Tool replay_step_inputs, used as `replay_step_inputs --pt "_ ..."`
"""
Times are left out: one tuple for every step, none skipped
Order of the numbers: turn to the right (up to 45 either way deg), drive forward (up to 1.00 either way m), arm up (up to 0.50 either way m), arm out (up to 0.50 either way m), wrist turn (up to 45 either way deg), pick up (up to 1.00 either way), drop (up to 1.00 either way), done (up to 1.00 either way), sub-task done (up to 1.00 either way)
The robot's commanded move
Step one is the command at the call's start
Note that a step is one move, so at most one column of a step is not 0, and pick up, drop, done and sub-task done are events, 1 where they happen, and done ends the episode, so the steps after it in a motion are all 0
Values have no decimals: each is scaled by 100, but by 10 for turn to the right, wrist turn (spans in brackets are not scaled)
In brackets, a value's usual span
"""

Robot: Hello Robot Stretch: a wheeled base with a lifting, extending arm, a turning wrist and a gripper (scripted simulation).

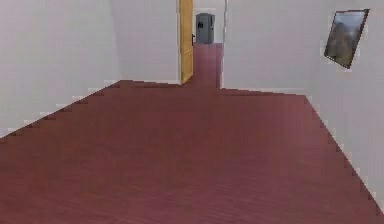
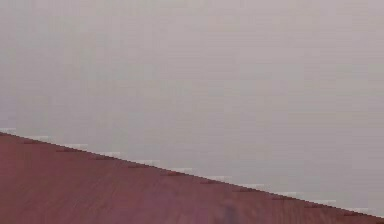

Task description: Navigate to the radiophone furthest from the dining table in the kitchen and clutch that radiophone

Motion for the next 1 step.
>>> replay_step_inputs --pt "0 100 0 0 0 0 0 0 0"
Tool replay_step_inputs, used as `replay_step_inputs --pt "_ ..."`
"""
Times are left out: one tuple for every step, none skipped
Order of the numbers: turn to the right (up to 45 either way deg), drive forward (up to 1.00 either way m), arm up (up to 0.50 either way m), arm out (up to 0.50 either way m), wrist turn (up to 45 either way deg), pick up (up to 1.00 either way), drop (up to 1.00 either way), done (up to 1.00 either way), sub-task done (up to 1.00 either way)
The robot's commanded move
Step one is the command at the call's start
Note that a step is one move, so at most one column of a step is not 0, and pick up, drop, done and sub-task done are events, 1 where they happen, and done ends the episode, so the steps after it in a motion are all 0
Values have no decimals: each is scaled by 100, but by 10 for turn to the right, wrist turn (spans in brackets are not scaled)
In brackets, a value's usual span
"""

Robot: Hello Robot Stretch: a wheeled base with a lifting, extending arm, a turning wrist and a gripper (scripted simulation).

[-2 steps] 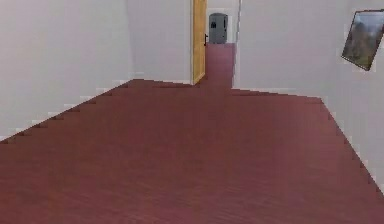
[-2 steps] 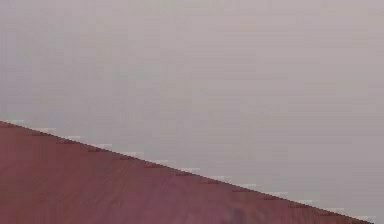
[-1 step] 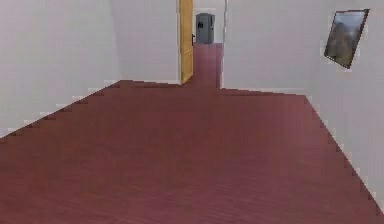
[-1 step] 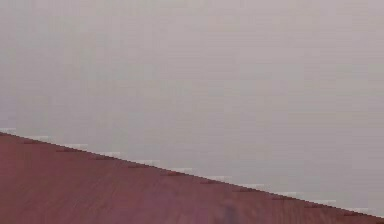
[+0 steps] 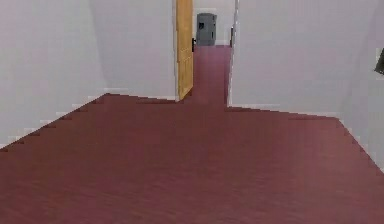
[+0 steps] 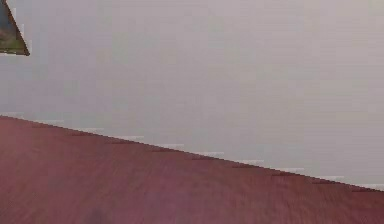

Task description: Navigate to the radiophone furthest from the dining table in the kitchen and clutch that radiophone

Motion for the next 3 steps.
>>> replay_step_inputs --pt "0 100 0 0 0 0 0 0 0" --pt "0 100 0 0 0 0 0 0 0" --pt "0 100 0 0 0 0 0 0 0"
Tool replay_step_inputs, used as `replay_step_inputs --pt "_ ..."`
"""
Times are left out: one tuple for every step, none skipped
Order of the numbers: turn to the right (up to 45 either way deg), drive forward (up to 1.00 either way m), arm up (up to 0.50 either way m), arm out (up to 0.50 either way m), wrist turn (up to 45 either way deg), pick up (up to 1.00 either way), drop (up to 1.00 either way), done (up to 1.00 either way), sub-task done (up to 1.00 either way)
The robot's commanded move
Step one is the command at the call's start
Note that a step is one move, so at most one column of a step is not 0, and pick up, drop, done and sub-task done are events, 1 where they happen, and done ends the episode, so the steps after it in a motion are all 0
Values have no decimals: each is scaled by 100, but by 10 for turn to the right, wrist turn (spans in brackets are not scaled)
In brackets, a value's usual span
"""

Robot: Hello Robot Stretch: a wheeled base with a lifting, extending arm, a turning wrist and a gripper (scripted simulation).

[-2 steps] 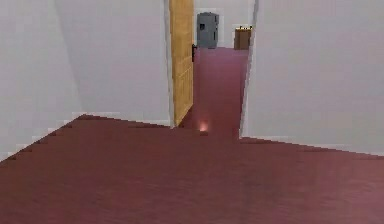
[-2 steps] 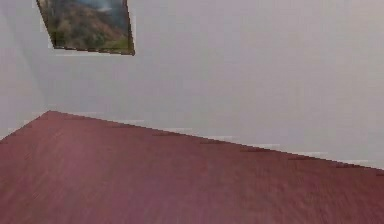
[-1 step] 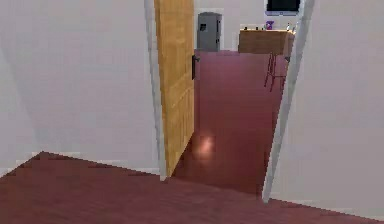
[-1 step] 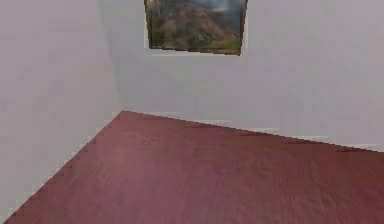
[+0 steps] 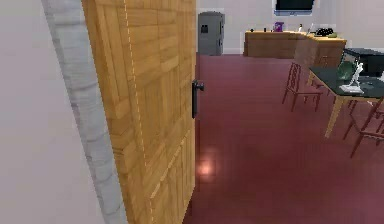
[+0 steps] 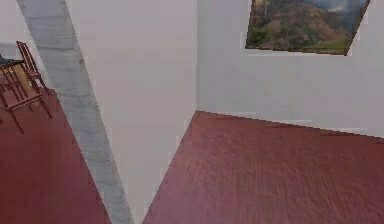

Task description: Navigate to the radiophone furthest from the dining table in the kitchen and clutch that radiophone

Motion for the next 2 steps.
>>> replay_step_inputs --pt "0 35 0 0 0 0 0 0 0" --pt "450 0 0 0 0 0 0 0 0"
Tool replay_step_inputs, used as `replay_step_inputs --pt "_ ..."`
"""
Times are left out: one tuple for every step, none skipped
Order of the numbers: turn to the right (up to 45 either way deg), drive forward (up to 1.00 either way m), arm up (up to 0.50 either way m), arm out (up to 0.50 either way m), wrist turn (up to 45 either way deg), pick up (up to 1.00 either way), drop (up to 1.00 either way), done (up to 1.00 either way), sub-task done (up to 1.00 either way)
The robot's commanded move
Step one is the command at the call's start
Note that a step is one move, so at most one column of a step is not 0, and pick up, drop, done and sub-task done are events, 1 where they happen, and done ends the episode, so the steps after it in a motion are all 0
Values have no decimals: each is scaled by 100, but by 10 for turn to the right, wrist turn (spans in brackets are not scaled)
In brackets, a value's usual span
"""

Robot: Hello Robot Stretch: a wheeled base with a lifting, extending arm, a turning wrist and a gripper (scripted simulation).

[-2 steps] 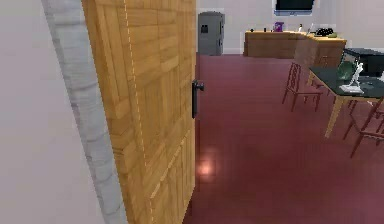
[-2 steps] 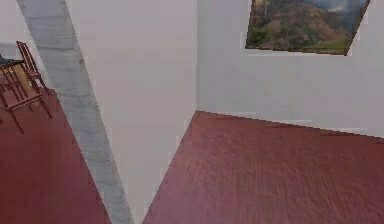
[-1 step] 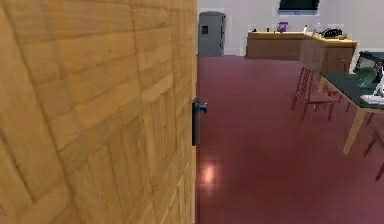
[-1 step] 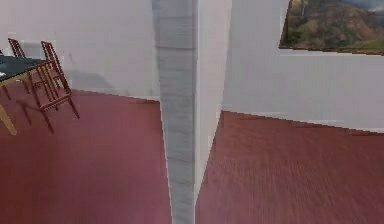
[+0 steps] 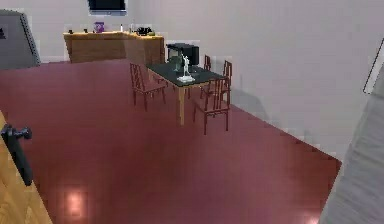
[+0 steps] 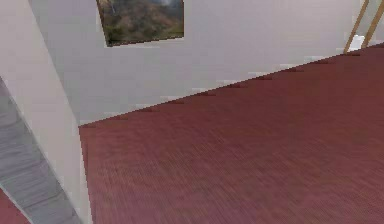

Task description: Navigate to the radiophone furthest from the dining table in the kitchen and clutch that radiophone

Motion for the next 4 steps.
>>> replay_step_inputs --pt "60 0 0 0 0 0 0 0 0" --pt "0 70 0 0 0 0 0 0 0" --pt "-60 0 0 0 0 0 0 0 0" --pt "0 100 0 0 0 0 0 0 0"
